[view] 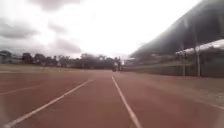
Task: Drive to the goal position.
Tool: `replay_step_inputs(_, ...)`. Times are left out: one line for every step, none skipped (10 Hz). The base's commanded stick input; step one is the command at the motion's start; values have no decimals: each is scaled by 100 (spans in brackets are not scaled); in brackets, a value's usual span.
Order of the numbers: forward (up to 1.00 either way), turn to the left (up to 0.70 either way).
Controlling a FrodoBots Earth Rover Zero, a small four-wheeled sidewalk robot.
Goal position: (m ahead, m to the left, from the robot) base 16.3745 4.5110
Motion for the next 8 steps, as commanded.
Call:
replay_step_inputs(85,-17)
replay_step_inputs(85,0)
replay_step_inputs(85,0)
replay_step_inputs(85,0)
replay_step_inputs(85,0)
replay_step_inputs(85,0)
replay_step_inputs(85,0)
replay_step_inputs(85,0)
